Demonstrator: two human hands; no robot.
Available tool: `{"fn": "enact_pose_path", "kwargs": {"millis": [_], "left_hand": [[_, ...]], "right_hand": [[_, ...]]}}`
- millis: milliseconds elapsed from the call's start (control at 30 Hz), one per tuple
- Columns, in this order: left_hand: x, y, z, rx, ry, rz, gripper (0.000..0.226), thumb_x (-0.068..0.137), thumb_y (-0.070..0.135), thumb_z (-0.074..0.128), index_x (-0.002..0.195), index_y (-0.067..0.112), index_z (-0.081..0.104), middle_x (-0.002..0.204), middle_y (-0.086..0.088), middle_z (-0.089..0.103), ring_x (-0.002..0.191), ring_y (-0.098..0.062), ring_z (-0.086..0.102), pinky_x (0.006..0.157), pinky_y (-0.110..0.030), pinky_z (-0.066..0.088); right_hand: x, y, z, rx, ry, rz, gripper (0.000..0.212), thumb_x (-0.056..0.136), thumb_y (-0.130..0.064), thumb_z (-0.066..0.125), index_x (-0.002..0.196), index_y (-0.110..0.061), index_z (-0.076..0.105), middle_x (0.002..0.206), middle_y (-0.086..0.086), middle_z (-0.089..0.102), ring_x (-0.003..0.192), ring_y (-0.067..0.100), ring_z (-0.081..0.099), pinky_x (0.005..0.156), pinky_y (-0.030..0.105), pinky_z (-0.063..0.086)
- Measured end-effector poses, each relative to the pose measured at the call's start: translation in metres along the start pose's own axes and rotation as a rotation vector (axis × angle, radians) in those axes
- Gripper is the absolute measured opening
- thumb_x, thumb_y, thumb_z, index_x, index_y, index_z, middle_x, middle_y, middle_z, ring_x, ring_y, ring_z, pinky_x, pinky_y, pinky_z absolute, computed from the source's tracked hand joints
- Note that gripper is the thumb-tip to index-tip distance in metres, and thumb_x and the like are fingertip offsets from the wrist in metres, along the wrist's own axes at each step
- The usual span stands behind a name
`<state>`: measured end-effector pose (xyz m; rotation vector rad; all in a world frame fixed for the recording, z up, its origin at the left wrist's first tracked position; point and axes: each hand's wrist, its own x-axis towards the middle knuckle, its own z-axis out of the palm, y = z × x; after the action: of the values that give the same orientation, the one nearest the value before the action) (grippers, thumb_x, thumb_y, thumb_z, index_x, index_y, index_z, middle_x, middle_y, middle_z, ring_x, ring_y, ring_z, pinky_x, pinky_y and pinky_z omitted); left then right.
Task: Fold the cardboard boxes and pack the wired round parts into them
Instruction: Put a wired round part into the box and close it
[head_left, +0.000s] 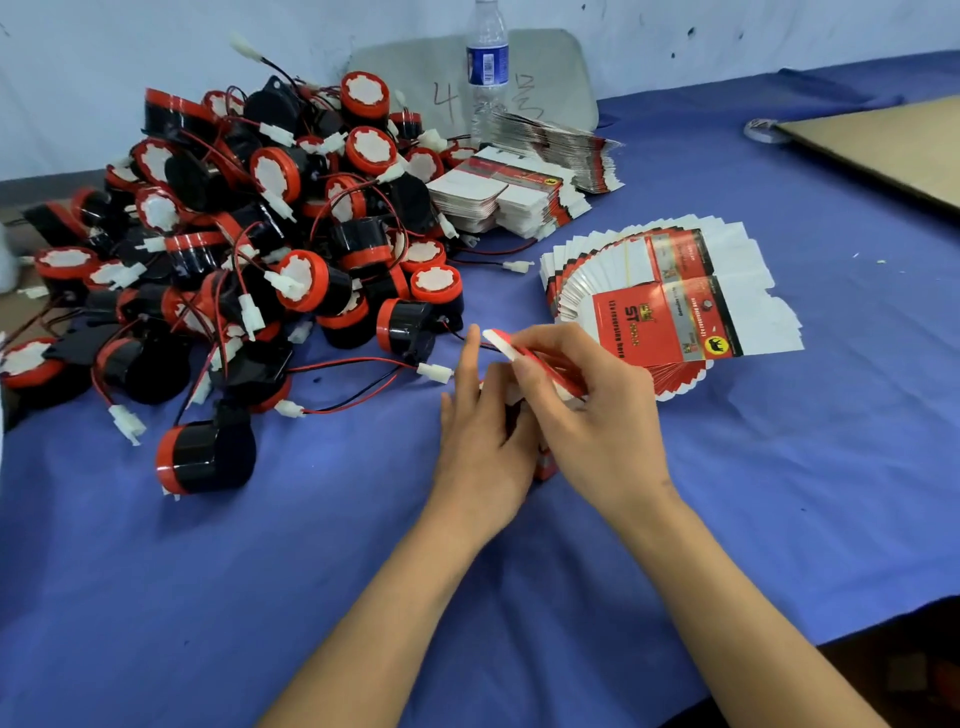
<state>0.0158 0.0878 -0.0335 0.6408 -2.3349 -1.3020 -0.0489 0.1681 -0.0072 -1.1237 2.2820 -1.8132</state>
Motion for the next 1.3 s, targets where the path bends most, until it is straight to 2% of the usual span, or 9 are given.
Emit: {"fn": "enact_pose_path", "kwargs": {"millis": [100, 167, 333, 433, 567, 733, 867, 1100, 1300], "left_hand": [[0.011, -0.001, 0.004, -0.144, 0.141, 0.016, 0.033, 0.095, 0.015, 0.055, 0.125, 0.028, 0.055, 0.135, -0.001, 0.054, 0.113, -0.007, 0.056, 0.097, -0.030, 0.047], [0.012, -0.003, 0.004, -0.164, 0.221, 0.007, 0.032, 0.091, 0.008, 0.060, 0.121, 0.018, 0.060, 0.124, 0.004, 0.062, 0.105, 0.004, 0.057, 0.091, -0.018, 0.045], [0.008, -0.007, 0.003, -0.285, 0.211, -0.060, 0.023, 0.090, 0.015, 0.065, 0.112, 0.019, 0.059, 0.100, 0.007, 0.069, 0.096, -0.006, 0.064, 0.081, -0.021, 0.049], [0.010, -0.016, -0.012, -0.428, -0.063, -0.088, 0.042, 0.093, 0.005, 0.060, 0.129, 0.020, 0.045, 0.119, 0.008, 0.064, 0.111, -0.003, 0.060, 0.089, -0.015, 0.047], [0.011, -0.028, -0.031, -0.613, -0.245, -0.120, 0.075, 0.089, -0.016, 0.049, 0.143, 0.029, 0.025, 0.142, 0.010, 0.049, 0.127, -0.004, 0.050, 0.100, -0.023, 0.044], [0.009, -0.025, -0.030, -0.538, -0.220, -0.053, 0.059, 0.091, -0.016, 0.048, 0.142, 0.013, 0.039, 0.138, 0.003, 0.054, 0.121, 0.002, 0.053, 0.091, -0.014, 0.045], [0.009, -0.024, -0.030, -0.539, -0.219, -0.021, 0.049, 0.092, -0.012, 0.050, 0.131, 0.019, 0.051, 0.128, 0.010, 0.060, 0.118, 0.004, 0.055, 0.091, -0.012, 0.044], [0.014, -0.030, -0.029, -0.666, -0.162, -0.104, 0.046, 0.095, -0.010, 0.044, 0.131, 0.016, 0.055, 0.134, -0.005, 0.060, 0.128, -0.015, 0.052, 0.113, -0.038, 0.036], [0.009, -0.026, -0.028, -0.572, -0.101, -0.030, 0.036, 0.096, -0.007, 0.047, 0.120, 0.013, 0.064, 0.123, -0.002, 0.067, 0.119, -0.012, 0.058, 0.104, -0.027, 0.044]], "right_hand": [[0.004, 0.006, 0.002, -0.118, 0.004, -0.002, 0.032, 0.092, -0.015, 0.061, 0.122, -0.026, 0.066, 0.109, -0.011, 0.071, 0.097, 0.003, 0.064, 0.084, 0.019, 0.050], [0.003, 0.010, 0.002, -0.181, 0.022, -0.054, 0.035, 0.093, -0.009, 0.059, 0.123, -0.025, 0.065, 0.111, -0.006, 0.072, 0.096, 0.003, 0.061, 0.076, 0.013, 0.046], [-0.004, 0.014, 0.005, -0.282, 0.044, -0.153, 0.038, 0.091, -0.003, 0.059, 0.122, -0.023, 0.067, 0.112, -0.002, 0.072, 0.093, 0.007, 0.065, 0.073, 0.016, 0.048], [-0.015, 0.016, 0.010, -0.323, 0.059, -0.198, 0.031, 0.090, -0.007, 0.062, 0.118, -0.018, 0.070, 0.120, 0.000, 0.068, 0.116, 0.018, 0.062, 0.089, 0.038, 0.055], [-0.020, 0.023, 0.009, -0.375, 0.035, -0.232, 0.030, 0.085, -0.011, 0.063, 0.114, -0.015, 0.072, 0.118, 0.002, 0.068, 0.118, 0.023, 0.061, 0.094, 0.046, 0.052], [-0.020, 0.022, 0.008, -0.353, 0.002, -0.221, 0.032, 0.085, -0.013, 0.062, 0.115, -0.018, 0.071, 0.119, 0.000, 0.068, 0.120, 0.020, 0.059, 0.101, 0.050, 0.046], [-0.018, 0.023, 0.004, -0.195, -0.018, -0.116, 0.028, 0.088, -0.011, 0.067, 0.112, -0.023, 0.072, 0.117, -0.006, 0.068, 0.120, 0.013, 0.058, 0.100, 0.046, 0.048], [-0.020, 0.025, 0.006, -0.288, -0.028, -0.189, 0.025, 0.085, -0.013, 0.071, 0.109, -0.018, 0.074, 0.113, -0.003, 0.070, 0.120, 0.019, 0.059, 0.093, 0.050, 0.051], [-0.019, 0.032, -0.005, -0.397, -0.187, -0.263, 0.036, 0.086, -0.022, 0.061, 0.121, -0.018, 0.067, 0.129, -0.009, 0.058, 0.130, 0.013, 0.046, 0.107, 0.056, 0.035]]}}
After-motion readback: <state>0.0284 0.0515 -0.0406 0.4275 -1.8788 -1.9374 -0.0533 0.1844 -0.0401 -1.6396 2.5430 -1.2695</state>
